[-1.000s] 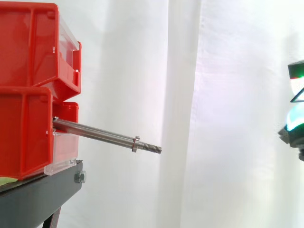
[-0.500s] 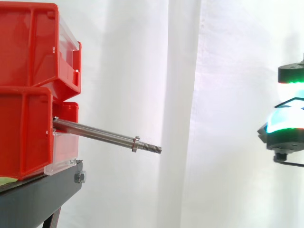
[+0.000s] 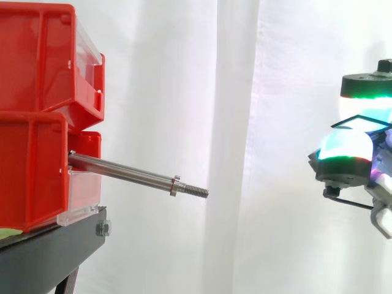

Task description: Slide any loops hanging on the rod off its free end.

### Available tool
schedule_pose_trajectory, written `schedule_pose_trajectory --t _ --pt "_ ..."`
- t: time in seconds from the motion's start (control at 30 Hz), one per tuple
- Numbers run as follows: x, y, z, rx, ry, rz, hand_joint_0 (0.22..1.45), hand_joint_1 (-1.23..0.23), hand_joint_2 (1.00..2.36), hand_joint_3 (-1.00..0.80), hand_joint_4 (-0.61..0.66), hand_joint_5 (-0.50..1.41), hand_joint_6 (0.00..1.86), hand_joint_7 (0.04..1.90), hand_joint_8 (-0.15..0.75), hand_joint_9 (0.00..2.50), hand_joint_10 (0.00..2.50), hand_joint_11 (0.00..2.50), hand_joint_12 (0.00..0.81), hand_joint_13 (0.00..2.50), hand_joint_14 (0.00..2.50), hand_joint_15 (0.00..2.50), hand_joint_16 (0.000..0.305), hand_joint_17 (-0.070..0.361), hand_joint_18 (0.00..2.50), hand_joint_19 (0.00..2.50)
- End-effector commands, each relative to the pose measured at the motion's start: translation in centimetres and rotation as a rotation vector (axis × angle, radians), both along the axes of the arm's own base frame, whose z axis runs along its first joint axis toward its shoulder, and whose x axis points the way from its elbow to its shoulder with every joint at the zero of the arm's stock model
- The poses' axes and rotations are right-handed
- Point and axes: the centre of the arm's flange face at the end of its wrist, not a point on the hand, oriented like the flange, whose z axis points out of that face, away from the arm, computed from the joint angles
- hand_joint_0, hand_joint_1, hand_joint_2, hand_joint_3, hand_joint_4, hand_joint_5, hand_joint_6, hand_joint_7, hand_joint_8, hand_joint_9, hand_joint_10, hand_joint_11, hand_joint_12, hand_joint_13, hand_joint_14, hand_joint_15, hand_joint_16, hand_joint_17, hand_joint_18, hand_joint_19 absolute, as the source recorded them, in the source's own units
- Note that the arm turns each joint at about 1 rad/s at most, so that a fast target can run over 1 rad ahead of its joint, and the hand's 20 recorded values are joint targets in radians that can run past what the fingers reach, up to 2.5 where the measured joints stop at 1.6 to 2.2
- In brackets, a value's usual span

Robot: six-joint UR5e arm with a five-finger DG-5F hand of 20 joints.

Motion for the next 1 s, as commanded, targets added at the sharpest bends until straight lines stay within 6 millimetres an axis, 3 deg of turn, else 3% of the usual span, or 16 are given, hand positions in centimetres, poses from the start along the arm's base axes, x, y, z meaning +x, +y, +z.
schedule_pose_trajectory --t 0.0,0.23,0.97 --pt "0.3 0.1 -0.8 -0.024 -0.036 0.014 0.62 -0.73 1.02 -0.21 -0.10 -0.17 0.91 1.10 0.283 1.01 0.02 0.48 0.277 0.94 0.01 0.23 0.043 0.096 0.96 0.44" --pt "1.2 0.6 -2.2 -0.035 -0.143 0.029 0.62 -0.73 1.02 -0.21 -0.10 -0.17 0.91 1.11 0.288 1.01 0.02 0.48 0.277 0.94 0.01 0.22 0.043 0.096 0.96 0.44" --pt "1.7 0.7 -1.9 -0.161 -0.177 0.076 0.62 -0.73 1.02 -0.20 -0.10 -0.17 0.91 1.11 0.285 1.01 0.02 0.48 0.277 0.94 0.01 0.23 0.043 0.096 0.96 0.44"
